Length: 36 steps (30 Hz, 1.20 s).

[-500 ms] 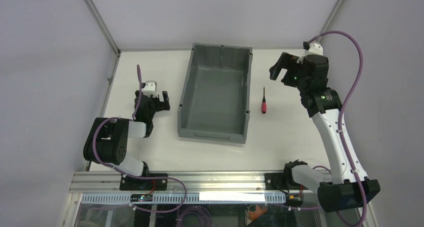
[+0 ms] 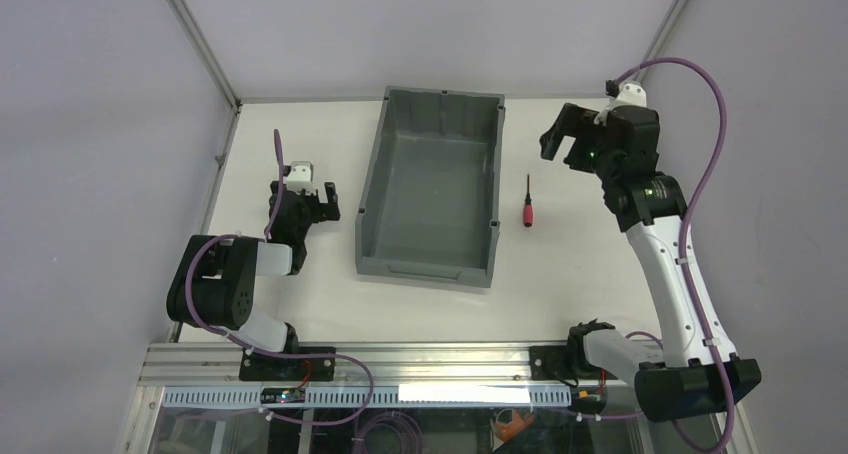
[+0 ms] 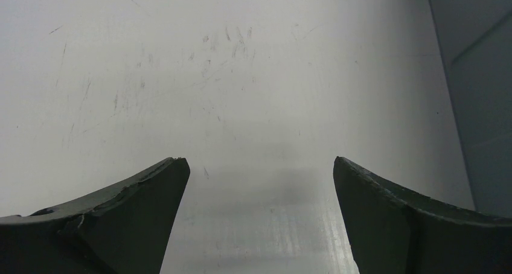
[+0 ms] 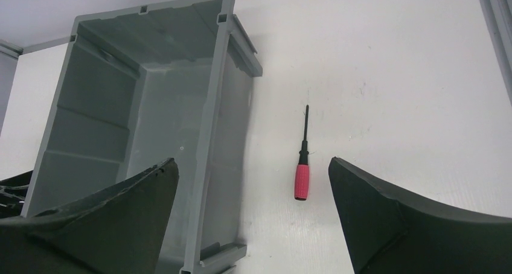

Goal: Put the screwdriver in the bin
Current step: Pick up the screwdriver from the center of the board.

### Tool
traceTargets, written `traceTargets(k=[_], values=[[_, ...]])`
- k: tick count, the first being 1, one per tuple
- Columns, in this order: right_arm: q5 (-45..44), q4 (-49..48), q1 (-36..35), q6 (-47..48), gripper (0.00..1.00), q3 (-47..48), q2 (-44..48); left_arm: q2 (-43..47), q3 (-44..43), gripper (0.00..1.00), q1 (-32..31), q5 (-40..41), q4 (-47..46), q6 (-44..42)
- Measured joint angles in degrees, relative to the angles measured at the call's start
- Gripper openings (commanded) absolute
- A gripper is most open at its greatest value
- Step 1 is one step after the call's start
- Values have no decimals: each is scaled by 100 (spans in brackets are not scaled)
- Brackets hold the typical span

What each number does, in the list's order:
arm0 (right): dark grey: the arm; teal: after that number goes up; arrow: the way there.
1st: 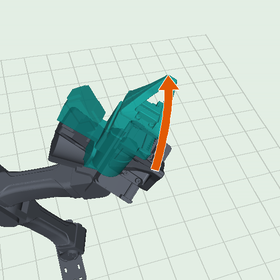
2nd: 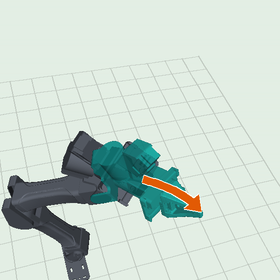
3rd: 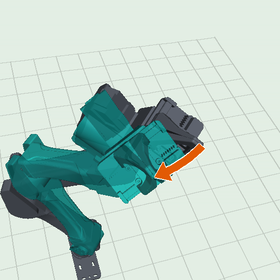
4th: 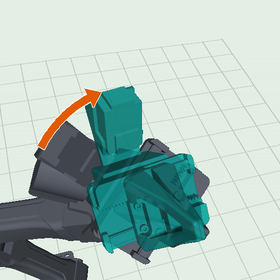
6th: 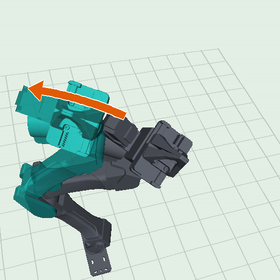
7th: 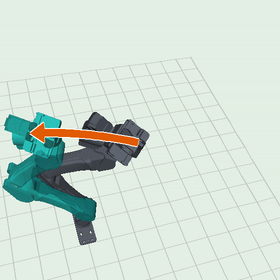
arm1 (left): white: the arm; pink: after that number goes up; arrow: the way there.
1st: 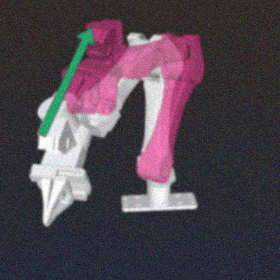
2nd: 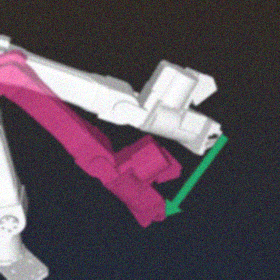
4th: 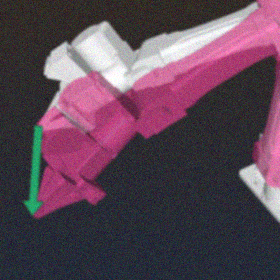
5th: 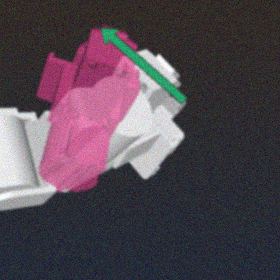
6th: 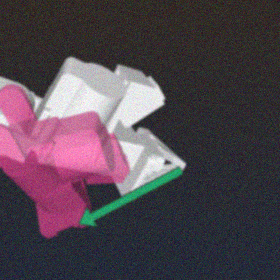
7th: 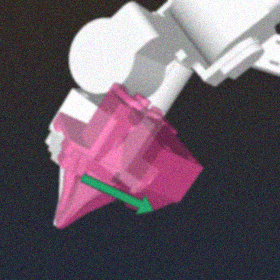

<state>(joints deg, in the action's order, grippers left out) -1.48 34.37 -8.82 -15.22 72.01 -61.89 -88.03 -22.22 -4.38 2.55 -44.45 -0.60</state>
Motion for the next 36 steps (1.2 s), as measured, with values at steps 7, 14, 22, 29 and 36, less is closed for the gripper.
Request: traceTargets(k=[7, 14, 22, 29, 36], values=[[39, 120, 0, 79, 99, 367, -131, 0, 0, 99, 0, 0, 0, 0], [-9, 627, -2, 120, 99, 1445, -706, 0, 0, 99, 0, 0, 0, 0], [-286, 1405, 0, 170, 99, 2865, -1530, 0, 0, 99, 0, 0, 0, 0], [-525, 2096, 0, 184, 99, 3926, -2363, 0, 0, 99, 0, 0, 0, 0], [-592, 2673, 0, 179, 99, 4352, -3261, 0, 0, 99, 0, 0, 0, 0]])
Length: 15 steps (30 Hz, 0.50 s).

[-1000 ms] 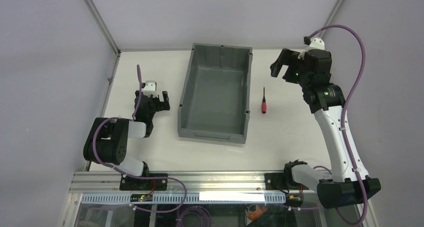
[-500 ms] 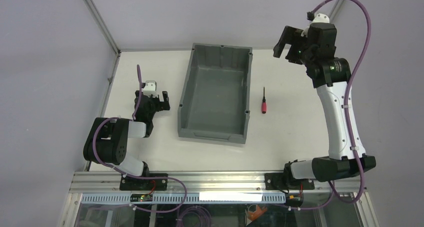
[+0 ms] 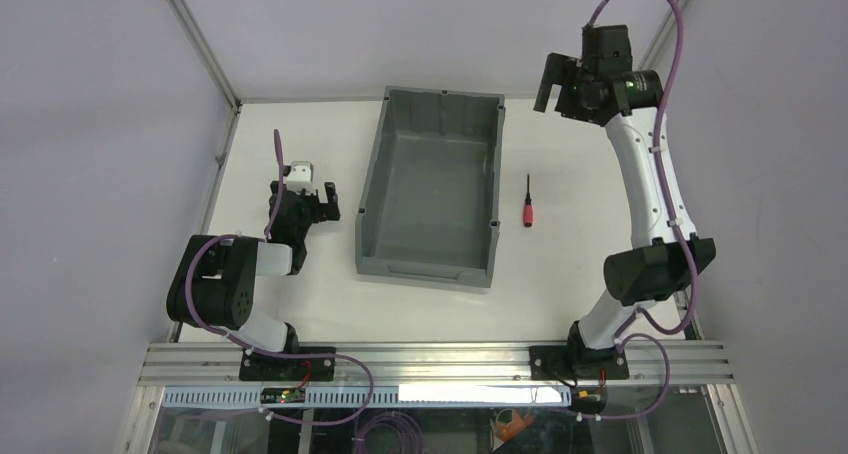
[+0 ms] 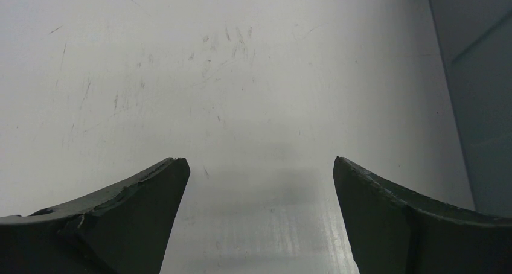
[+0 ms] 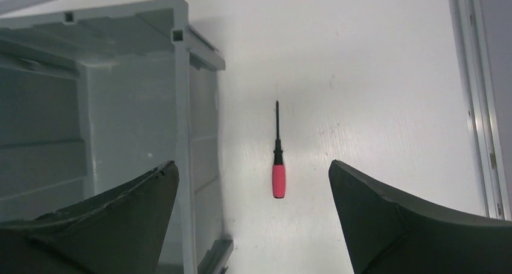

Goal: Put the screwdriver in the bin
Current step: Pick up the screwdriver from the center of the board.

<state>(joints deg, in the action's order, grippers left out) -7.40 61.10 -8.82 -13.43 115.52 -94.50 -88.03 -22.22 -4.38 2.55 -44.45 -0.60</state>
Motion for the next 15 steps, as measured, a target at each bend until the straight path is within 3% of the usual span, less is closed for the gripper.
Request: traceTargets(k=[8, 15], values=[[17, 319, 61, -26, 97, -42, -695, 0, 0, 99, 0, 0, 0, 0], [133, 234, 125, -103, 94, -667, -892, 0, 0, 99, 0, -2, 0, 0]])
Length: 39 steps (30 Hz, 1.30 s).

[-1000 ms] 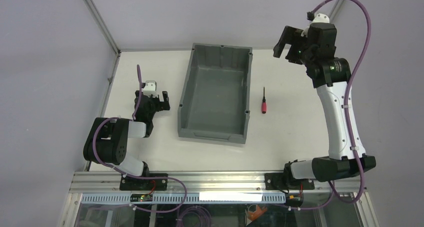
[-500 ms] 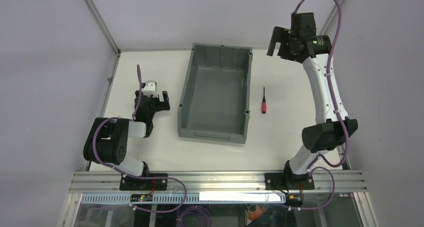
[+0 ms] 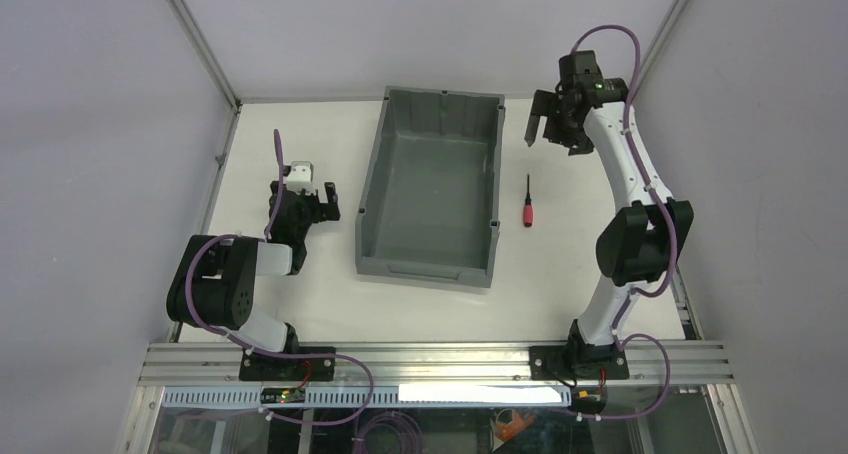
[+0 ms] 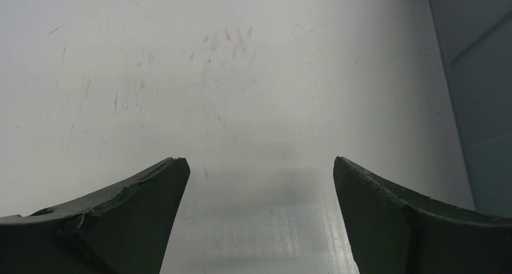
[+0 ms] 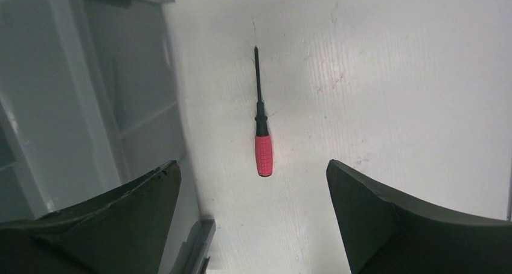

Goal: Put the screwdriver in the bin
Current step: Pick up the screwdriver from the center of the board.

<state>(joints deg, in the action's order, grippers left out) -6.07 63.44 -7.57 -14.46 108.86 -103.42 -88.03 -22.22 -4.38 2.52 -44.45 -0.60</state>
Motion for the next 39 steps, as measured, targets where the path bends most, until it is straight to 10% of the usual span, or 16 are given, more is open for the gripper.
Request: traceTargets(k=[39], values=[[372, -1097, -212, -212, 48, -2498, -1078, 0, 0, 99, 0, 2, 0, 0]])
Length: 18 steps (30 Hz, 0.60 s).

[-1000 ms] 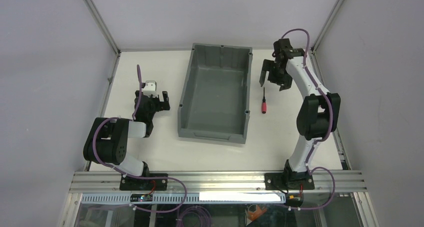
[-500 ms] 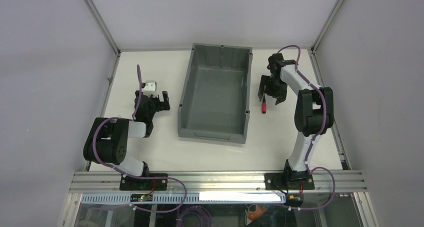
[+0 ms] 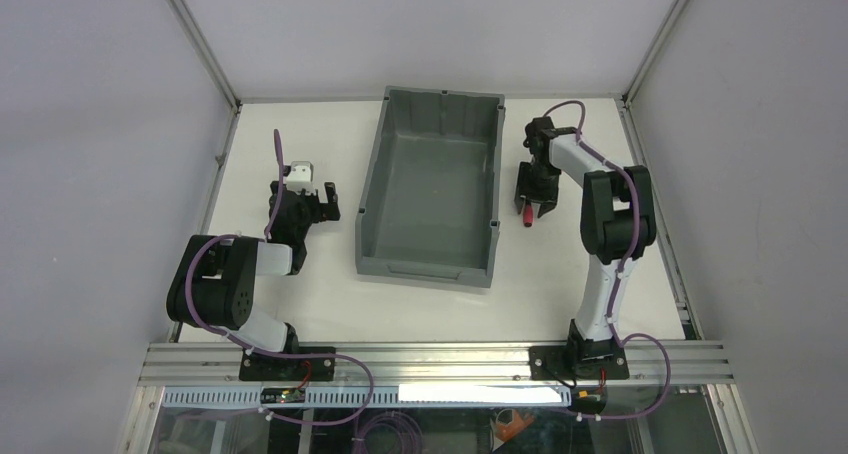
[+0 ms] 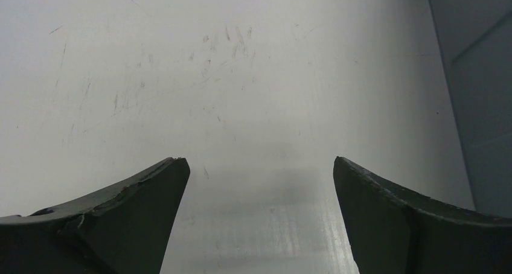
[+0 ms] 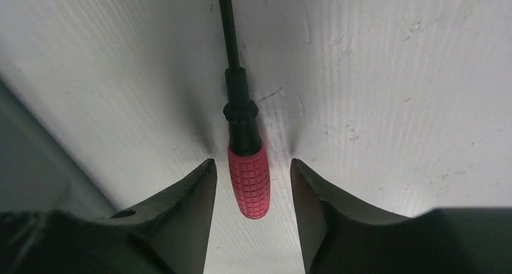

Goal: Put the screwdriver in the bin
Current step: Pick up the screwdriver from the center of the board.

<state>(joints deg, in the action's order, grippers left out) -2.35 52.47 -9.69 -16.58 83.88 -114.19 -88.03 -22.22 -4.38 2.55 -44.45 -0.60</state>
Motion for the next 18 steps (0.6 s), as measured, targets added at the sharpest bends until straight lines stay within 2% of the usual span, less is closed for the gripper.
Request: traceTargets(k=[6, 11, 18], values=[[-17, -28, -11, -9, 36, 0, -151, 0, 0, 99, 0, 0, 0, 0], [-26, -31, -22, -7, 19, 0, -151, 0, 0, 99, 0, 0, 0, 0], [-46, -28, -26, 0, 13, 0, -149, 0, 0, 99, 0, 0, 0, 0]])
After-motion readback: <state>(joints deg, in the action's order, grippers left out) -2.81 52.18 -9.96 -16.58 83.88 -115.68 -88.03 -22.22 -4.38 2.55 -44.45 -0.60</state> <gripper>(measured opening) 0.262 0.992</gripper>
